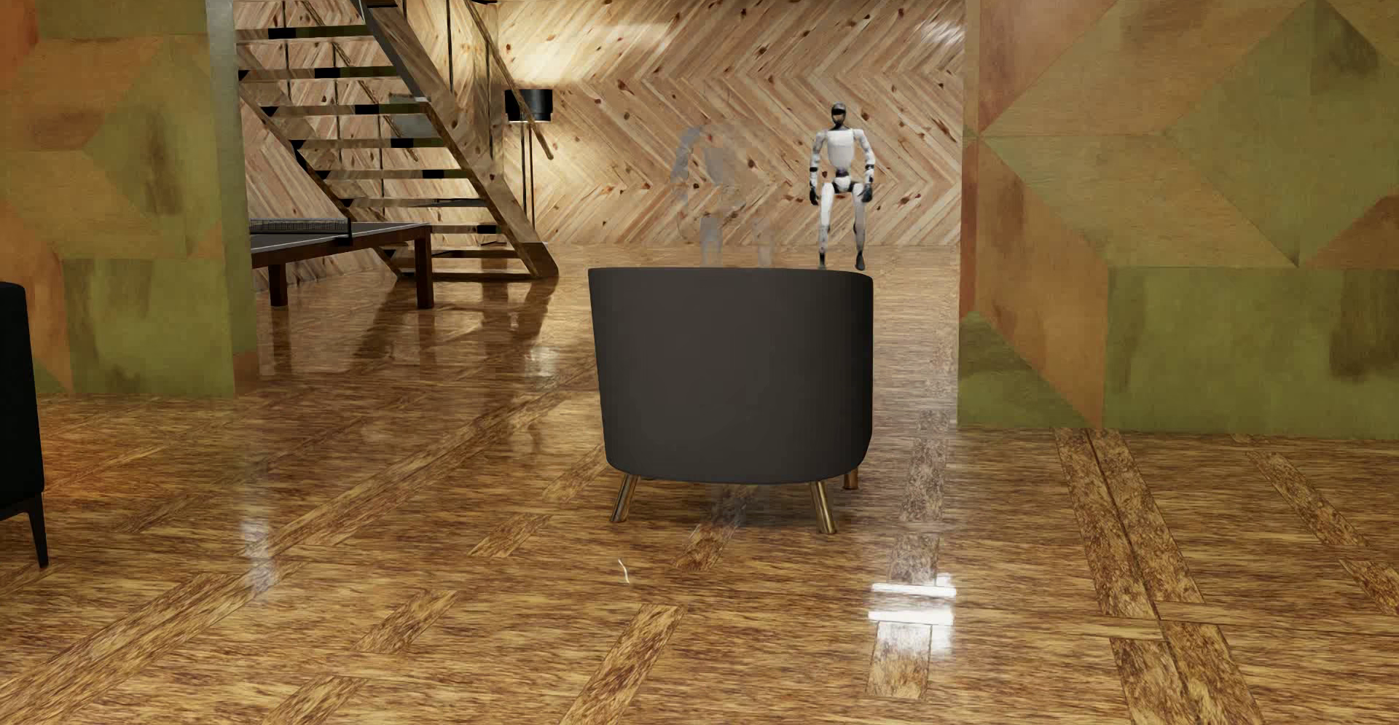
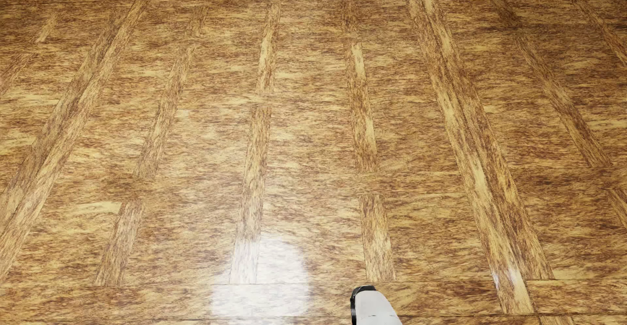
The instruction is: Move towards the dark armchair
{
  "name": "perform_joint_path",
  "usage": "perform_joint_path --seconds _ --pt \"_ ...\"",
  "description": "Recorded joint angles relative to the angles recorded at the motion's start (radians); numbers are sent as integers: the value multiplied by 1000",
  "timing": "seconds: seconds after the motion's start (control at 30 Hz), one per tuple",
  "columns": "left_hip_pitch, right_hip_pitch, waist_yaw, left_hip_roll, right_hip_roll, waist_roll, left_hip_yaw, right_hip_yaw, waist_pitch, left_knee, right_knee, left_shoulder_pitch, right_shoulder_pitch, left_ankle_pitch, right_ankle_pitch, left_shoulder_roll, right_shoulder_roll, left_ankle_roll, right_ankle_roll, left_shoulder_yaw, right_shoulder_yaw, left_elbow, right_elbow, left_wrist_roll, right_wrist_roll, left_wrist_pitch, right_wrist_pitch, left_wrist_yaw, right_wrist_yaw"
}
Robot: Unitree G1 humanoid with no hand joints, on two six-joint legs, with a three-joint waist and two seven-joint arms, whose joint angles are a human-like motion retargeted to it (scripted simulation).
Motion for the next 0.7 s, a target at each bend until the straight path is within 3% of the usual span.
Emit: perform_joint_path --seconds 0.1,0.17,0.23,0.3,0.33,0.4,0.47,0.53,0.63,0.67,0.7 --pt "53 -8 -30 29 -6 15 0 0 -10 -9 -88 -41 18 6 -10 -18 -3 0 0 8 58 -25 113 0 0 0 0 0 0" --pt "80 -34 -48 53 -14 21 0 0 -25 -11 -11 -28 36 91 8 -24 -3 0 0 22 68 -71 154 0 0 0 0 0 0" --pt "71 -43 -17 78 5 48 0 0 -32 48 100 34 39 333 6 -47 -6 0 0 96 72 -106 174 0 0 0 0 0 0" --pt "-65 28 24 107 23 67 0 0 -54 295 137 88 30 625 -58 -54 -13 0 0 104 25 -90 157 0 0 0 0 0 0" --pt "-126 113 61 116 69 82 0 0 -24 474 114 136 18 720 -83 -39 -35 0 0 106 57 -146 98 0 0 0 0 0 0" --pt "-293 231 127 92 95 85 0 0 -12 776 73 169 -33 696 -123 -30 -63 0 0 83 12 -153 30 0 0 0 0 0 0" --pt "-423 354 211 52 99 75 0 0 -5 839 23 199 -86 625 -138 -24 -82 0 0 53 -63 -137 -44 0 0 0 0 0 0" --pt "-539 462 268 25 99 64 0 0 -1 705 -17 224 -144 616 -164 -16 -95 0 0 26 -119 -133 -122 0 0 0 0 0 0" --pt "-602 617 310 24 96 61 0 0 3 236 -61 239 -244 672 -229 -26 -104 0 0 -12 -155 -108 -190 0 0 0 0 0 0" --pt "-599 663 308 32 103 67 0 0 -1 82 -70 237 -272 578 -256 -35 -99 0 0 -22 -161 -95 -199 0 0 0 0 0 0" --pt "-579 718 304 37 111 73 0 0 0 12 -81 232 -294 387 -284 -42 -94 0 0 -37 -161 -89 -211 0 0 0 0 0 0"
